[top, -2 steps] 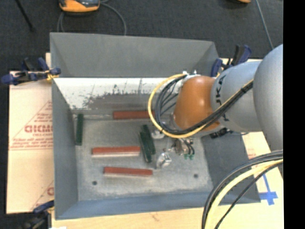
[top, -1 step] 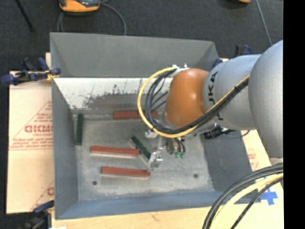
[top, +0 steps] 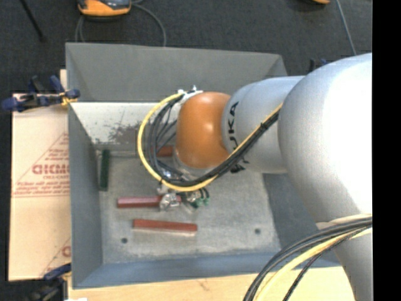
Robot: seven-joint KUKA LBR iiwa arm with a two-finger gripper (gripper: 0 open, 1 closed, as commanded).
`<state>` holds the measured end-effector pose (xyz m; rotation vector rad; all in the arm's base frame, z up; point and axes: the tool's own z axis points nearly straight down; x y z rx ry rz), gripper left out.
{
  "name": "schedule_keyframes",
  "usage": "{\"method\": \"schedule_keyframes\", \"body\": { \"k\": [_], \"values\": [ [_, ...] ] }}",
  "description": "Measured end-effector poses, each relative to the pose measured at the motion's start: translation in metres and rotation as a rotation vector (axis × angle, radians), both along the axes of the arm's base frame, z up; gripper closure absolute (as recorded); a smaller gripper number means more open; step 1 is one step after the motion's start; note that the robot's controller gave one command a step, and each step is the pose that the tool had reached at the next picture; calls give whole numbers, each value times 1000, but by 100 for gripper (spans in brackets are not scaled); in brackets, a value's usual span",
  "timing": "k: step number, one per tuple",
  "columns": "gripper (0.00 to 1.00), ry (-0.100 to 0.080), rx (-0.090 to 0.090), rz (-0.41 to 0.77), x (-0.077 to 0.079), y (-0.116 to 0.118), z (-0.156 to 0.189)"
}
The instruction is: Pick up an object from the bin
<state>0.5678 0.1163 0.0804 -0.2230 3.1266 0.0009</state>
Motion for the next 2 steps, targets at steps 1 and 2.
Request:
{"method": "schedule_keyframes", "body": {
  "k": [1, 2],
  "values": [
    [100, 0, 0, 1, 0, 0, 0],
    [100, 3, -1, 1, -2, 0, 3]
  ]
}}
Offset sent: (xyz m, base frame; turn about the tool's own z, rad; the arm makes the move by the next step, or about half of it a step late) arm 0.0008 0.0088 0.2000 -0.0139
